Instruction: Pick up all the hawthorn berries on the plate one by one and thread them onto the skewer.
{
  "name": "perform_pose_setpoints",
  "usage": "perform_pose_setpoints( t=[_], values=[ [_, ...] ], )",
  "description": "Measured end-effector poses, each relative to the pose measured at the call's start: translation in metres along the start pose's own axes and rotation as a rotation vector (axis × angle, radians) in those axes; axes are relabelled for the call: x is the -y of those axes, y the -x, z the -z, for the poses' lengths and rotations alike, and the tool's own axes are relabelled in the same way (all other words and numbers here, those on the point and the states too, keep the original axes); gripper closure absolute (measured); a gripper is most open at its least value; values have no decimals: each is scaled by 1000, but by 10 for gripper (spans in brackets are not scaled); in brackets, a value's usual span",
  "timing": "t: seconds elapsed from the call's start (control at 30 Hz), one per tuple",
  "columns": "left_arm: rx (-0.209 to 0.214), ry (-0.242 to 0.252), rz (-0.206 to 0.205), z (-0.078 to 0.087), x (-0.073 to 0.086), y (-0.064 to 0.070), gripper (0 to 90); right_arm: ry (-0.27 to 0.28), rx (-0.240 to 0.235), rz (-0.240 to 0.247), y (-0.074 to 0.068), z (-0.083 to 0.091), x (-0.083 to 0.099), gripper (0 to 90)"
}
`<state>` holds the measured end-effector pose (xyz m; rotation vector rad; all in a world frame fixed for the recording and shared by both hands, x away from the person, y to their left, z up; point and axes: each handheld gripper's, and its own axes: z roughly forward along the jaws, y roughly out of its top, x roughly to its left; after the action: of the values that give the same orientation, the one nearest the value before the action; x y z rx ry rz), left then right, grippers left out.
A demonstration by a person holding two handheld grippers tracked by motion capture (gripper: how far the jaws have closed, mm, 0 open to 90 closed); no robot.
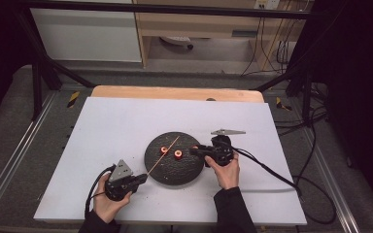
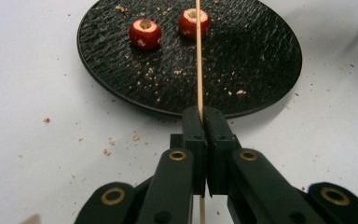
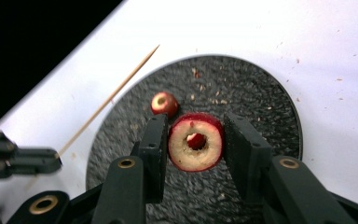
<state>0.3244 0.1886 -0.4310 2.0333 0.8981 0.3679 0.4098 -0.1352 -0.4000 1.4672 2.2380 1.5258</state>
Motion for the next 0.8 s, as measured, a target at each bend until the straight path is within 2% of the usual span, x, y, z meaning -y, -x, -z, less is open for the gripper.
perform_pose_setpoints(
  t=[0.13, 0.17, 0.2, 0.23, 0.27, 0.37, 0.53, 0.57, 0.7, 0.73, 0.77, 0.8],
  values=[
    [-9, 12, 13, -3, -2, 3, 881, 93, -22, -57, 3, 1, 10, 622],
    [-11, 15, 16, -4, -2, 4, 881, 136, -22, -79, 5, 0, 14, 622],
    [-12, 16, 18, -5, -2, 5, 881, 136, -22, -79, 5, 0, 14, 622],
    [-11, 19, 20, -6, -2, 6, 881, 169, -28, -104, 6, 0, 17, 622],
    [-12, 21, 20, -7, -2, 7, 881, 169, -28, -104, 6, 0, 17, 622],
    [-12, 30, 24, -9, -4, 10, 881, 226, -40, -145, 7, -1, 20, 623],
    [-10, 43, 22, -14, -5, 16, 881, 312, -40, -175, 7, 0, 19, 623],
    [-10, 44, 20, -15, -5, 17, 881, 338, -46, -197, 5, 1, 18, 623],
    [-8, 50, 21, -17, -6, 20, 881, 377, -43, -202, 6, 2, 16, 623],
    [-9, 53, 23, -17, -6, 21, 881, 384, -48, -228, 5, 3, 15, 623],
    [-11, 57, 25, -18, -6, 22, 881, 402, -45, -213, 6, 3, 14, 623],
    [-12, 60, 23, -18, -6, 23, 881, 416, -46, -220, 6, 3, 14, 623]
  ],
)
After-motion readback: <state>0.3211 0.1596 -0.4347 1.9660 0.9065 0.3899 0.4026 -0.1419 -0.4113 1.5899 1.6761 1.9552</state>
